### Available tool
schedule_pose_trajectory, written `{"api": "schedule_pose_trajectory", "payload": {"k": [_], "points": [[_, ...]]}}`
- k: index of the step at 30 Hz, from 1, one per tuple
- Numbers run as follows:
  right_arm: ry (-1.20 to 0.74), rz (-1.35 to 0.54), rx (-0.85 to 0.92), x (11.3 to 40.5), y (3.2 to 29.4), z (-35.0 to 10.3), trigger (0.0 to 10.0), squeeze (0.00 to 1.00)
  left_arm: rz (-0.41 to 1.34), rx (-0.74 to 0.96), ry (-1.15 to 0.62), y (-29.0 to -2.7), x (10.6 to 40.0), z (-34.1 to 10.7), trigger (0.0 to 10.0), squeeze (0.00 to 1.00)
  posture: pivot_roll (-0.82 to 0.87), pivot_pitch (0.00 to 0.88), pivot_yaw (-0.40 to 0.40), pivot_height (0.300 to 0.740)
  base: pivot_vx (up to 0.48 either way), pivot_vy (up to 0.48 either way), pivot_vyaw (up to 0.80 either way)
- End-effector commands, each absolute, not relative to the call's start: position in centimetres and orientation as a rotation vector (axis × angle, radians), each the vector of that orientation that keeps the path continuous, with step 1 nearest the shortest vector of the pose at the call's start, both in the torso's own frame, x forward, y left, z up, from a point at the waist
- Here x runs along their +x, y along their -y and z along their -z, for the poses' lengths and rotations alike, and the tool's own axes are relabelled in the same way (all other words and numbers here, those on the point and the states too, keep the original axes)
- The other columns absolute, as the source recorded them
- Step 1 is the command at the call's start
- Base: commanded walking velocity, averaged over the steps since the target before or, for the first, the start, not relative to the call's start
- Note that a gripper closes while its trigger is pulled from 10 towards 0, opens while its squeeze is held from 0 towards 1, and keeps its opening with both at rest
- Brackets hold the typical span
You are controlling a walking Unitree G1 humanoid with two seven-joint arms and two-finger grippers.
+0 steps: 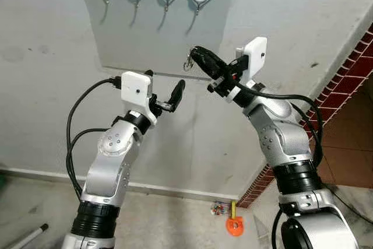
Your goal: Hang keys on a hook
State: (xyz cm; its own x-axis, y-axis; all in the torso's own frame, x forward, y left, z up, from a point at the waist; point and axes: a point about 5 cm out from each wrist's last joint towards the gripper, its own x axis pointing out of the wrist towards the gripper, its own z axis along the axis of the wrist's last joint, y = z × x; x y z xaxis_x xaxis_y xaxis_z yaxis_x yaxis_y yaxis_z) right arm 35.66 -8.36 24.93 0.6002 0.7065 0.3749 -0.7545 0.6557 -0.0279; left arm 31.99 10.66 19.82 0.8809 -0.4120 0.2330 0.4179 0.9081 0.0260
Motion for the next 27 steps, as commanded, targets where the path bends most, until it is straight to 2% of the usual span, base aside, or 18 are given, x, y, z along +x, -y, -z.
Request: {"api": "schedule_pose_trajectory", "payload": {"k": [1,15,27], "points": [[0.424,-0.84,0.158,36.0,8.4,-26.3,10.0,0.0,0.449,-0.012,0.272,-10.4,31.9,-20.9,10.0,0.0,0.0,0.076,-0.052,0.74,0.0,0.0,0.0],[0.48,-0.738,0.185,37.7,9.1,-27.9,10.0,0.0,0.448,-0.018,0.274,-10.3,31.9,-21.1,10.0,0.0,0.0,0.077,-0.051,0.74,0.0,0.0,0.0],[0.523,-0.741,0.196,38.4,9.2,-29.4,10.0,0.0,0.448,-0.024,0.271,-10.2,31.9,-21.0,10.0,0.0,0.01,0.08,-0.055,0.74,0.0,0.0,0.0]]}}
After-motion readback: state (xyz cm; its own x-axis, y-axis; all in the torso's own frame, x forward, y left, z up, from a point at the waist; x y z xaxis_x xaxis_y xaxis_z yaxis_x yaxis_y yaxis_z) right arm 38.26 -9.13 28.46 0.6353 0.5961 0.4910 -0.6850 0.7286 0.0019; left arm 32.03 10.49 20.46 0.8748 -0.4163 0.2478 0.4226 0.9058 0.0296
